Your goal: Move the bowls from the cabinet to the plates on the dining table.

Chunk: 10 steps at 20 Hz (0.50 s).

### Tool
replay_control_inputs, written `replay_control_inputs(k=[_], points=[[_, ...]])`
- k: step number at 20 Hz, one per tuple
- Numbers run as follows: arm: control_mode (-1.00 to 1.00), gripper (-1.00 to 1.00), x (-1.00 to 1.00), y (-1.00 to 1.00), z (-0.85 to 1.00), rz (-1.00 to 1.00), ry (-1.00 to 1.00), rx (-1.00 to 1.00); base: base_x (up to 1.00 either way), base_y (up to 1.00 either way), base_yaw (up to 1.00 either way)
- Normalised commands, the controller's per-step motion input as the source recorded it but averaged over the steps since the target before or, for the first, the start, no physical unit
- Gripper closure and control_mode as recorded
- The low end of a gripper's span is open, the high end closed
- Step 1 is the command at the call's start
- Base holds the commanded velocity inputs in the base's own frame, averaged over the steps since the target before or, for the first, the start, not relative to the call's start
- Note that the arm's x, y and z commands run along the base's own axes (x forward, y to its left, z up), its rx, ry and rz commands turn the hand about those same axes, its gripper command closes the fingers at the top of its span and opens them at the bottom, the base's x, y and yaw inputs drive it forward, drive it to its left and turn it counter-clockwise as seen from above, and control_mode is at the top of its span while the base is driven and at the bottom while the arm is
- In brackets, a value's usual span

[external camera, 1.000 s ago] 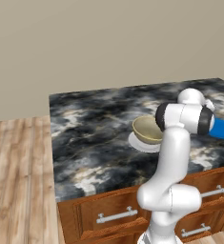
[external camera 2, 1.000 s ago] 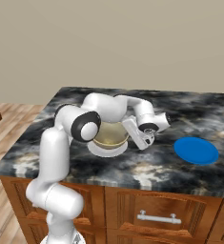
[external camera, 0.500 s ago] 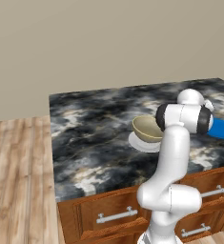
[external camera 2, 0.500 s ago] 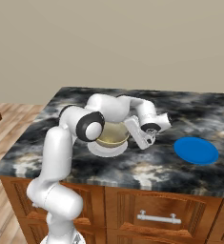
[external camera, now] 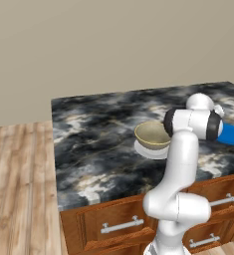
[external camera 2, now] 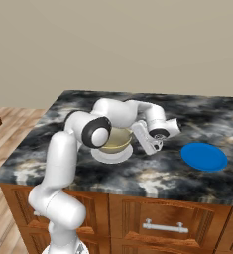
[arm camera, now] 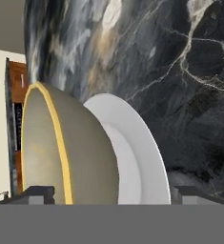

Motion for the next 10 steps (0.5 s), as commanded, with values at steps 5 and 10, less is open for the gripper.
replay_control_inputs(k=[5,10], points=[[-1.0,-1.0,0.0,-0.09,0.29,0.01,-0.03,0.08,0.0,0.0,0.0],[-1.0,-1.0,0.0,-0.06,0.42,0.0,0.0,0.1,0.0,0.0,0.0]])
